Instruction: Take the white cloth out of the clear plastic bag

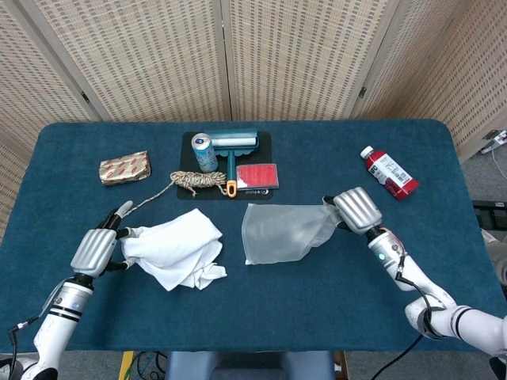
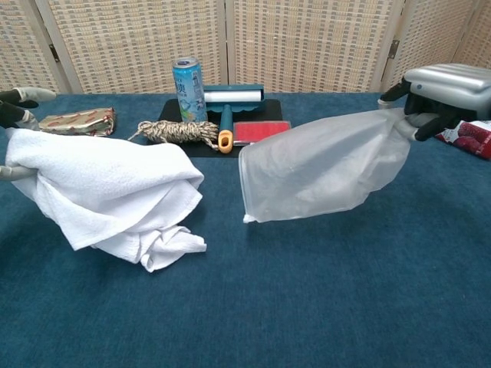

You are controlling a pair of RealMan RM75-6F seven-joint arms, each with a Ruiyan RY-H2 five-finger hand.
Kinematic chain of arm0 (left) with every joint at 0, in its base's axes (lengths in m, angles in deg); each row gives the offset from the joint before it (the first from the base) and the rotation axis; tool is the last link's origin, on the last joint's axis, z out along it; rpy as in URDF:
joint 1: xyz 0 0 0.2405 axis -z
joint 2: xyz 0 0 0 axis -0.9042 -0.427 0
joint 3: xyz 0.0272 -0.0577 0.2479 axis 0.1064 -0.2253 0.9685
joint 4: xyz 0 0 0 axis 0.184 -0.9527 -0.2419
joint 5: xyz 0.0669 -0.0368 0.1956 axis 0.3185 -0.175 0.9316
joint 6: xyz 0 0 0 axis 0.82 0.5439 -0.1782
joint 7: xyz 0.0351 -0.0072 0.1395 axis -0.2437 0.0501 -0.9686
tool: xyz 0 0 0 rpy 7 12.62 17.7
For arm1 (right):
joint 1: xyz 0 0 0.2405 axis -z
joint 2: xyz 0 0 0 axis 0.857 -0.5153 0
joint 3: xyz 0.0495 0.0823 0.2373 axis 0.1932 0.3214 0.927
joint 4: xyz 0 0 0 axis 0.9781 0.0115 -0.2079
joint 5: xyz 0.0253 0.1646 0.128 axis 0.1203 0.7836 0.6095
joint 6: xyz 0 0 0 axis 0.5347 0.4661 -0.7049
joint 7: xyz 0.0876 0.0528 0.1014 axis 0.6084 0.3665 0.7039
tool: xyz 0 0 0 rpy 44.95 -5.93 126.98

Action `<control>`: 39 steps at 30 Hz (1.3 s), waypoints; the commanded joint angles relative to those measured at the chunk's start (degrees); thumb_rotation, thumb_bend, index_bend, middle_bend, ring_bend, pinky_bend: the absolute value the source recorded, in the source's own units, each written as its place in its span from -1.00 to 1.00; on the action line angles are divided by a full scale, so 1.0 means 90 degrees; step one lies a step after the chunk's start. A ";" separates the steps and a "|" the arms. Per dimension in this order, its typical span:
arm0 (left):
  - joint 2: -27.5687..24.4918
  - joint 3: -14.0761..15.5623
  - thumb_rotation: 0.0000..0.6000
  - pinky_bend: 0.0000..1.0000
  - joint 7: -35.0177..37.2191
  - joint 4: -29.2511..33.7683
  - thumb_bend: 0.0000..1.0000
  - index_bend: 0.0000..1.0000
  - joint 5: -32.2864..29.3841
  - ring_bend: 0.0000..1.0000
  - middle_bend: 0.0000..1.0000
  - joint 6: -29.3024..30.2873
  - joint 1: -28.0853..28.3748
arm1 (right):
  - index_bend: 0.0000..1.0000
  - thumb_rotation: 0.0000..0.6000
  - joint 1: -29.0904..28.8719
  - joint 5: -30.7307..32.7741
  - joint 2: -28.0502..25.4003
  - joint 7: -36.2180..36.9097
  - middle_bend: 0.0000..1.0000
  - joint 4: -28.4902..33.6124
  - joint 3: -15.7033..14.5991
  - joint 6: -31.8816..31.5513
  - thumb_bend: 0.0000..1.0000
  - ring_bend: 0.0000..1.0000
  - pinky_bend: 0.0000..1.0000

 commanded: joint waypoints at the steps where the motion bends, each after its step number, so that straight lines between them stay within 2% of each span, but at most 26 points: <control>1: -0.0012 -0.0015 1.00 -0.58 0.0015 0.0003 -0.33 0.35 -0.0014 -1.00 -1.00 0.0019 -0.0021 | 0.33 1.00 0.0196 0.0043 -0.0136 -0.0037 1.00 0.0109 -0.0036 -0.0146 0.25 1.00 1.00; 5: -0.0029 -0.0019 1.00 -0.58 -0.0014 0.0000 -0.33 0.35 -0.0009 -1.00 -1.00 0.0006 -0.0029 | 0.33 1.00 0.0389 0.0049 -0.0229 -0.0058 1.00 0.0149 -0.0082 -0.0248 0.19 1.00 1.00; 7: -0.0023 -0.0019 1.00 -0.58 -0.0041 0.0000 -0.33 0.34 -0.0003 -1.00 -1.00 0.0005 -0.0033 | 0.33 1.00 0.0463 0.0030 -0.0234 -0.0064 1.00 0.0133 -0.0092 -0.0297 0.10 1.00 1.00; 9: -0.0014 -0.0022 1.00 -0.58 -0.0053 0.0000 -0.33 0.34 -0.0002 -1.00 -1.00 0.0013 -0.0042 | 0.23 1.00 0.0515 0.0008 -0.0230 -0.0079 1.00 0.0110 -0.0100 -0.0333 -0.01 1.00 1.00; 12: -0.0018 -0.0015 1.00 -0.58 -0.0069 0.0001 -0.33 0.30 0.0004 -1.00 -1.00 0.0022 -0.0063 | -0.08 1.00 0.0593 -0.0008 -0.0255 -0.0135 1.00 0.0095 -0.0117 -0.0339 -0.18 0.98 1.00; 14: -0.0033 0.0002 1.00 -0.58 -0.0046 -0.0005 -0.34 0.18 0.0036 -1.00 -1.00 0.0025 -0.0078 | -0.46 1.00 0.0641 0.0041 -0.0306 -0.0272 0.94 0.0130 -0.0123 -0.0306 -0.66 0.88 0.93; 15: -0.0058 0.0023 1.00 -0.58 0.0002 -0.0009 -0.34 0.10 0.0082 -1.00 -1.00 0.0019 -0.0087 | -0.60 1.00 0.0673 0.0084 -0.0358 -0.0406 0.89 0.0186 -0.0125 -0.0285 -0.81 0.82 0.89; 16: -0.0077 0.0036 1.00 -0.58 0.0048 -0.0015 -0.35 -0.08 0.0114 -1.00 -1.00 0.0019 -0.0097 | -0.82 1.00 0.0702 0.0112 -0.0398 -0.0496 0.76 0.0238 -0.0120 -0.0292 -0.98 0.71 0.78; 18: -0.0118 0.0060 1.00 -0.58 0.0099 -0.0035 -0.35 -0.35 0.0163 -1.00 -1.00 0.0019 -0.0114 | -0.98 1.00 0.0770 0.0150 -0.0475 -0.0627 0.53 0.0352 -0.0109 -0.0339 -1.00 0.52 0.63; 19: -0.0142 0.0071 1.00 -0.58 0.0115 -0.0050 -0.39 -0.55 0.0186 -1.00 -1.00 0.0022 -0.0125 | -1.00 1.00 0.0815 0.0153 -0.0531 -0.0691 0.37 0.0429 -0.0103 -0.0388 -1.00 0.40 0.56; 22: -0.0188 0.0081 1.00 -0.58 0.0102 -0.0062 -0.54 -0.90 0.0205 -1.00 -1.00 0.0050 -0.0157 | -1.00 1.00 0.0933 0.0156 -0.0679 -0.0812 -0.05 0.0631 -0.0081 -0.0531 -1.00 0.10 0.47; 24: -0.0213 0.0082 1.00 -0.58 0.0040 -0.0062 -0.66 -0.99 0.0217 -1.00 -1.00 0.0088 -0.0178 | -1.00 1.00 0.1014 0.0145 -0.0790 -0.0898 -0.32 0.0783 -0.0068 -0.0640 -1.00 -0.12 0.40; 28: -0.0287 0.0093 1.00 -0.58 -0.0133 -0.0026 -0.82 -1.00 0.0204 -1.00 -1.00 0.0128 -0.0215 | -1.00 1.00 0.1167 0.0165 -0.1021 -0.1125 -0.65 0.1098 -0.0041 -0.0815 -1.00 -0.45 0.18; 31: -0.0404 0.0103 1.00 -0.58 -0.0271 0.0042 -0.85 -1.00 0.0135 -1.00 -1.00 0.0132 -0.0256 | -1.00 1.00 0.1317 0.0146 -0.1222 -0.1272 -0.70 0.1364 -0.0030 -0.1020 -1.00 -0.57 0.01; 34: -0.0549 0.0118 1.00 -0.58 -0.0426 0.0102 -0.85 -1.00 0.0065 -1.00 -1.00 0.0175 -0.0323 | -1.00 1.00 0.1515 0.0077 -0.1415 -0.1353 -0.71 0.1596 -0.0031 -0.1324 -1.00 -0.60 -0.09; 39: -0.0788 0.0178 1.00 -0.58 -0.0442 0.0163 -0.85 -1.00 0.0096 -1.00 -1.00 0.0316 -0.0478 | -0.92 1.00 0.1921 0.0003 -0.1705 -0.1459 -0.62 0.1946 -0.0064 -0.1865 -1.00 -0.60 -0.11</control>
